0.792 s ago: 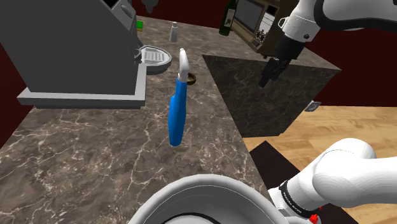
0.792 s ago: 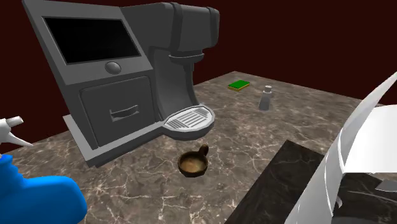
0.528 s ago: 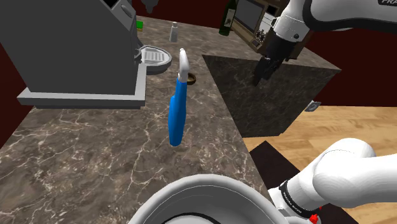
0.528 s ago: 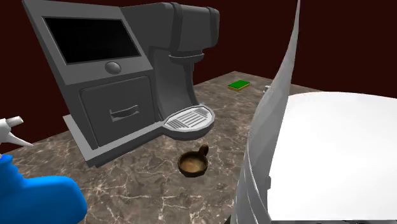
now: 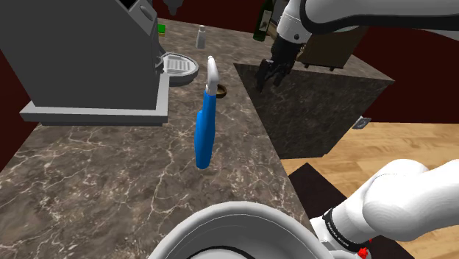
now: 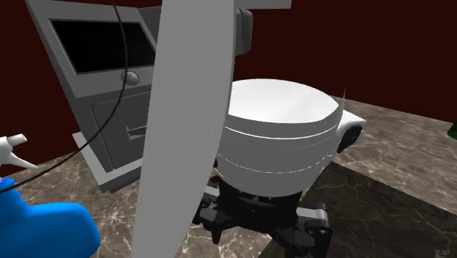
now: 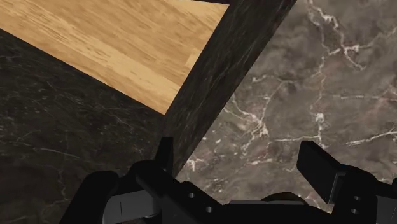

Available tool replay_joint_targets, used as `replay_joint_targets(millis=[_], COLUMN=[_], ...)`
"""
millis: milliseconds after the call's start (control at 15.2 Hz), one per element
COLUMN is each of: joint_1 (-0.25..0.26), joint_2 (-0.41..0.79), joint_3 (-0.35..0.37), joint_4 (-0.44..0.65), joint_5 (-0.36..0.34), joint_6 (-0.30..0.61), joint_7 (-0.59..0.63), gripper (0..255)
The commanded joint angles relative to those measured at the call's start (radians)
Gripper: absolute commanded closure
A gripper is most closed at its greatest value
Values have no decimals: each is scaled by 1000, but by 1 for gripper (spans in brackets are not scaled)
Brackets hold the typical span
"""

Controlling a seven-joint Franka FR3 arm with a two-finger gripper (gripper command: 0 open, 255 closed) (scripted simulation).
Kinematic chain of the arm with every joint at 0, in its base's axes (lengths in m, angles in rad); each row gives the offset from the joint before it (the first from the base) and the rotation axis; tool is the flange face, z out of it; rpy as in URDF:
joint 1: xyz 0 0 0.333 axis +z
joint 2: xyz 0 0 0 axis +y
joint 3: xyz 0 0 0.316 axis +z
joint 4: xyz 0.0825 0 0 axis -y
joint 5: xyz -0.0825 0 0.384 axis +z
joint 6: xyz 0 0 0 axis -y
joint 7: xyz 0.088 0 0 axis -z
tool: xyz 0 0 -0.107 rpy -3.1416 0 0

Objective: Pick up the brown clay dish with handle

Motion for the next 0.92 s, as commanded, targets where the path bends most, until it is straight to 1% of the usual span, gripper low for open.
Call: replay_joint_targets(millis=[0, 462, 858], joint_1=[4, 19, 44], joint_2=[65, 310, 532], joint_3=[19, 79, 110], joint_4=[43, 252, 487], joint_5=[1, -26, -78], joint_6=[31, 95, 101], joint_7=[33, 152, 251], gripper=[0, 0, 0])
